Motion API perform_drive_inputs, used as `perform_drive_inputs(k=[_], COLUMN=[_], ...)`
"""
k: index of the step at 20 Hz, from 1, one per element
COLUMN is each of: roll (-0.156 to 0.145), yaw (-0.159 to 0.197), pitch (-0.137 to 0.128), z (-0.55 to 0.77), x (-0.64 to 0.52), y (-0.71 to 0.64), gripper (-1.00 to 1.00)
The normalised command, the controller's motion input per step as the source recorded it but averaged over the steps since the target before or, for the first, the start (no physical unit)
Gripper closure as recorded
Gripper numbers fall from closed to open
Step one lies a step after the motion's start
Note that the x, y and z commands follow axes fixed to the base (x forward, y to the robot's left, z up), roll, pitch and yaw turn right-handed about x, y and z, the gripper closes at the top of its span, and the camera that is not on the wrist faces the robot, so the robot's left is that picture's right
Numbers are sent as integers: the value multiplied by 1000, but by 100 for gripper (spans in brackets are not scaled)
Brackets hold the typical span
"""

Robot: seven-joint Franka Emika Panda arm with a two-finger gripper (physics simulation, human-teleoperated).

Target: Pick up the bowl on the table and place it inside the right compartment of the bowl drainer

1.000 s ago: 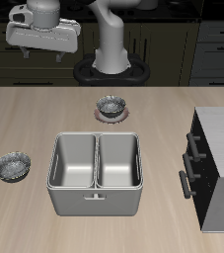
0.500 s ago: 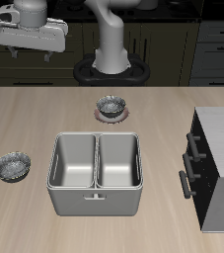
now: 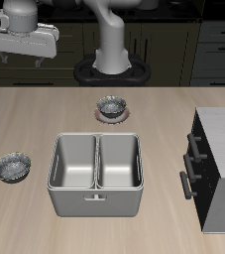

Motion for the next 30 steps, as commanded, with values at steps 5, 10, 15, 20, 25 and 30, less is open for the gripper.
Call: perform_drive_inputs(k=[5, 10, 15, 20, 25, 30], roll=[-50, -18, -12, -22, -12, 4], yaw=[-44, -10, -27, -20, 23, 18], pitch=[-15, -20, -3, -10, 0, 8], z=[115, 140, 85, 86, -31, -10], x=[175, 191, 189, 254, 235, 233], y=[-163, -78, -91, -217, -31, 212], gripper=[-100, -100, -100, -100, -100, -100])
